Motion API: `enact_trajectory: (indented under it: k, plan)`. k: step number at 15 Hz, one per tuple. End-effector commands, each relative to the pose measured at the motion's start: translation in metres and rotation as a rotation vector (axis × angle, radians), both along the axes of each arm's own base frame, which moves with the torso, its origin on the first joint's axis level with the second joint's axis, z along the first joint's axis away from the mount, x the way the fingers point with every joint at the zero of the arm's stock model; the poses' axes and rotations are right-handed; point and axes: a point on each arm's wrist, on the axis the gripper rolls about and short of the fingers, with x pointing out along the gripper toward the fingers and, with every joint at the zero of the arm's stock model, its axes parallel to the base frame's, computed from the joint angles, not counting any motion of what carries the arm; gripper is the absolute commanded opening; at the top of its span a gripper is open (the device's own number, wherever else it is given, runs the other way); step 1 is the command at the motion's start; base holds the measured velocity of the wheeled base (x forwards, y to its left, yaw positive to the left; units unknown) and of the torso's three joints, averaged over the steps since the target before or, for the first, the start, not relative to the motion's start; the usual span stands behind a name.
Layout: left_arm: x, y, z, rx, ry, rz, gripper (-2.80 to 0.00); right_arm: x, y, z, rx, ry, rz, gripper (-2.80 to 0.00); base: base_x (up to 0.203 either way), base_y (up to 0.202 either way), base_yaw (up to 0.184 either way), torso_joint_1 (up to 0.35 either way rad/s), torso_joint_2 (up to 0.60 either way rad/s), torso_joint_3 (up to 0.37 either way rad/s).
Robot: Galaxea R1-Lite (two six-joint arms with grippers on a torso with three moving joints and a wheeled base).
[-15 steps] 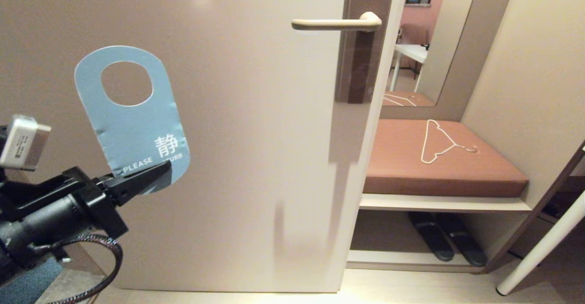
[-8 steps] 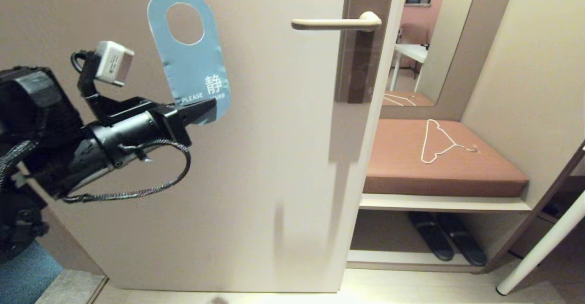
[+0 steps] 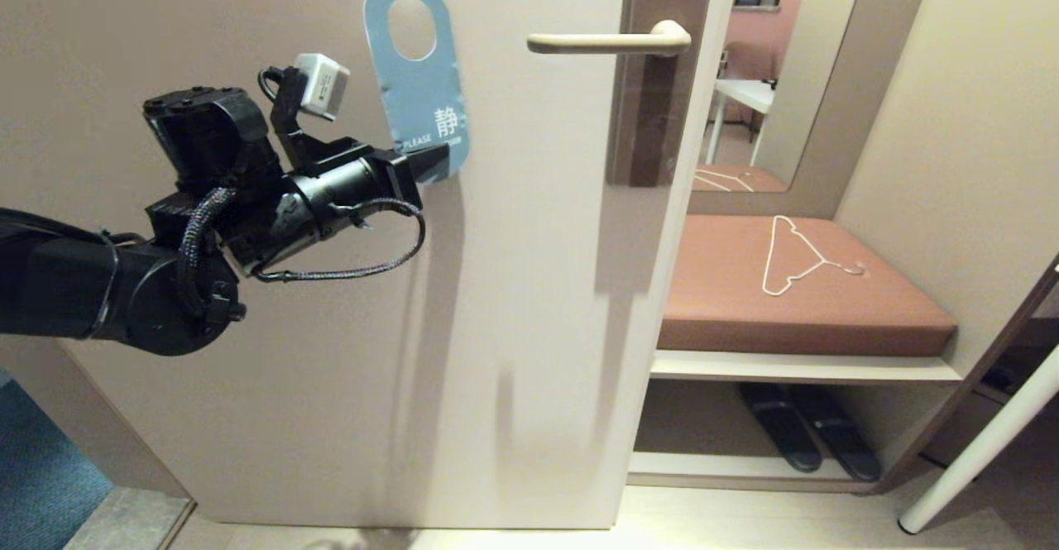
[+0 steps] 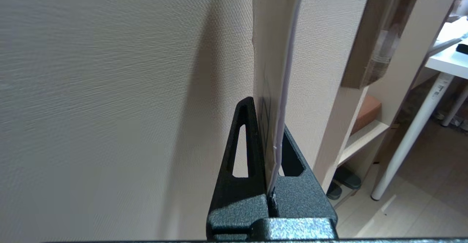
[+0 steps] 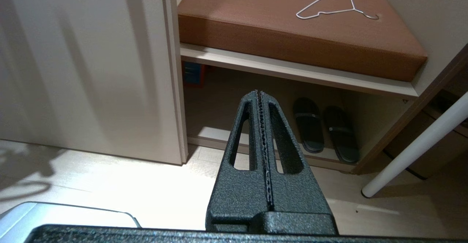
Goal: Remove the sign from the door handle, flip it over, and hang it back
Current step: Hang the sign back with the other side facing out
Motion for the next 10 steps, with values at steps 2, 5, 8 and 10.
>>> enact_trajectory:
  k: [2,5,8,10]
  plan:
    - [0.009,-0.013,-0.009,0.004,0.014,-0.029,-2.8,0.0,0.0,0.0,-0.001,0.002,0.001,-2.8,0.0,0.0,0.0,0.0,0.0,0.0]
    - [0.008,-0.029,-0.009,0.002,0.01,-0.068,-2.8,0.0,0.0,0.0,-0.001,0.002,0.0,-2.8,0.0,0.0,0.0,0.0,0.0,0.0]
    - [0.007,-0.043,-0.006,-0.005,-0.006,-0.102,-2.8,0.0,0.0,0.0,-0.001,0.002,0.0,-2.8,0.0,0.0,0.0,0.0,0.0,0.0]
    - [0.006,-0.047,-0.006,-0.006,-0.007,-0.113,-2.8,0.0,0.0,0.0,-0.001,0.002,0.0,-2.8,0.0,0.0,0.0,0.0,0.0,0.0]
